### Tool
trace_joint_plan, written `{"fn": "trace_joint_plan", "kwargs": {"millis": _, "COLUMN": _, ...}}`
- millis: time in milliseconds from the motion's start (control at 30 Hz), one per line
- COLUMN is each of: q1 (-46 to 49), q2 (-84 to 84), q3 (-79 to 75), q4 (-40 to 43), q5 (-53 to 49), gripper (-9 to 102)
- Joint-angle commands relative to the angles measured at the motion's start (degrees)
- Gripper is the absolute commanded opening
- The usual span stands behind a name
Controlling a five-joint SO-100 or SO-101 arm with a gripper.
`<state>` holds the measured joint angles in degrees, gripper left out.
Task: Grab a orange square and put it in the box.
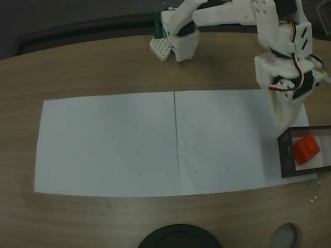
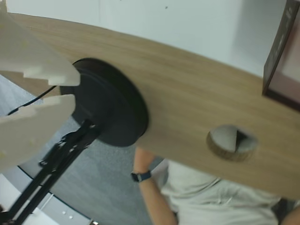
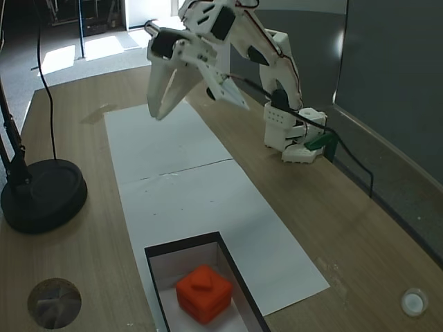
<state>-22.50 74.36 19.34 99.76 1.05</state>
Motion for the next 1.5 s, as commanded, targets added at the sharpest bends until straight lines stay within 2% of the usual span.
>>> {"fn": "trace_joint_plan", "kwargs": {"millis": 0, "q1": 0.44, "q2": 25.49, "q3": 6.94, "q4": -0.09, "q5": 0.62, "gripper": 0}}
{"fn": "trace_joint_plan", "kwargs": {"millis": 267, "q1": 1.41, "q2": 69.17, "q3": 43.33, "q4": -0.44, "q5": 0.62, "gripper": 0}}
{"fn": "trace_joint_plan", "kwargs": {"millis": 433, "q1": 13.54, "q2": 91.41, "q3": 64.34, "q4": -3.69, "q5": 0.62, "gripper": 0}}
{"fn": "trace_joint_plan", "kwargs": {"millis": 600, "q1": 15.91, "q2": 106.61, "q3": 78.31, "q4": -5.71, "q5": 0.53, "gripper": 0}}
{"fn": "trace_joint_plan", "kwargs": {"millis": 733, "q1": 16.44, "q2": 113.55, "q3": 85.43, "q4": -5.89, "q5": 0.62, "gripper": 0}}
{"fn": "trace_joint_plan", "kwargs": {"millis": 1267, "q1": 16.61, "q2": 124.89, "q3": 101.69, "q4": -16.70, "q5": 0.62, "gripper": 0}}
{"fn": "trace_joint_plan", "kwargs": {"millis": 1467, "q1": 16.61, "q2": 124.80, "q3": 110.74, "q4": -28.30, "q5": 0.00, "gripper": 0}}
